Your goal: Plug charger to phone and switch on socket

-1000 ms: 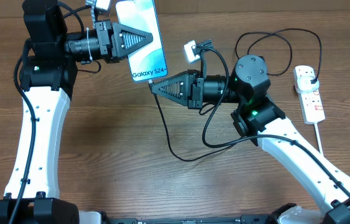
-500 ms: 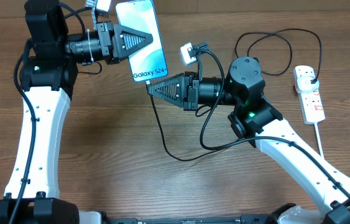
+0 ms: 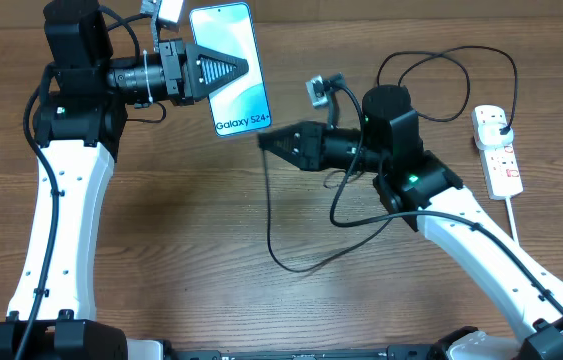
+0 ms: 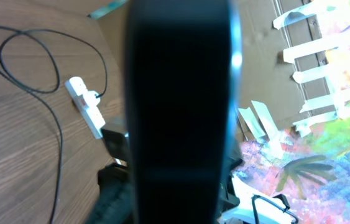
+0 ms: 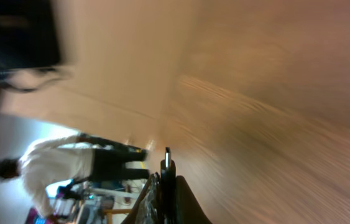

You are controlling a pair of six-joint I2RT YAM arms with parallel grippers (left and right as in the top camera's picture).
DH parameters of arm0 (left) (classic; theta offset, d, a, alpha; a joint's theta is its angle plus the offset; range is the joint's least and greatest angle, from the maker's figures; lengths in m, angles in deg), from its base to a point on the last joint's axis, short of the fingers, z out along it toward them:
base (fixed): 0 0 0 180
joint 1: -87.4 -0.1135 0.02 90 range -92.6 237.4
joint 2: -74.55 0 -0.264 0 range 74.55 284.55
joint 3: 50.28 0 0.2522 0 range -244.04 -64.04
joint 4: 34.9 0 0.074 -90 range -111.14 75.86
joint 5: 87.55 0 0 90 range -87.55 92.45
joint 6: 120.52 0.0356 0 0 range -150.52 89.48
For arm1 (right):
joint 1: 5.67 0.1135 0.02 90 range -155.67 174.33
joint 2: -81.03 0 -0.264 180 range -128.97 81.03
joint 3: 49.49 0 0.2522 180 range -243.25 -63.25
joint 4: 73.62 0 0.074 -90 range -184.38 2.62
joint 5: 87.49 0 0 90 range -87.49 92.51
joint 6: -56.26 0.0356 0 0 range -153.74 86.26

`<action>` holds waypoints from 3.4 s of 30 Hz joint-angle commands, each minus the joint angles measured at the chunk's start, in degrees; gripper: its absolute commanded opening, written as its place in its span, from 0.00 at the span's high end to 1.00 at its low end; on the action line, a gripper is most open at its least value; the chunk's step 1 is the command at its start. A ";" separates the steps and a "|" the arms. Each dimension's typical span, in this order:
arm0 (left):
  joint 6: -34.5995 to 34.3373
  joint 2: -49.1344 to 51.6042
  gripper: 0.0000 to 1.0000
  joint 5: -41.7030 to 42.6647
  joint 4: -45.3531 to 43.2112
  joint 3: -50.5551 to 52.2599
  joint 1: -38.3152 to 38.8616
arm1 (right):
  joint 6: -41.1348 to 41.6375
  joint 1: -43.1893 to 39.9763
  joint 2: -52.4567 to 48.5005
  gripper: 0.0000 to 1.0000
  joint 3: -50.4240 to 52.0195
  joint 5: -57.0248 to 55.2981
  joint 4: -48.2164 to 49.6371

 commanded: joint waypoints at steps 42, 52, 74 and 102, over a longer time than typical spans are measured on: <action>20.44 -2.21 0.96 -30.08 33.55 -0.11 -0.28 | -18.64 -4.98 -18.69 0.80 2.40 -48.11 -38.60; 20.41 -2.21 0.96 -30.01 33.77 -0.11 -0.28 | -18.64 -4.98 -18.69 0.75 2.40 -46.95 -41.29; 20.44 -2.21 0.96 -29.99 33.79 -0.11 -0.28 | -18.60 -4.98 -18.69 0.89 2.40 -46.66 -41.92; 21.55 -4.17 0.96 -14.03 26.93 -0.11 -0.50 | -35.71 -9.40 -3.39 0.96 1.84 4.46 -37.29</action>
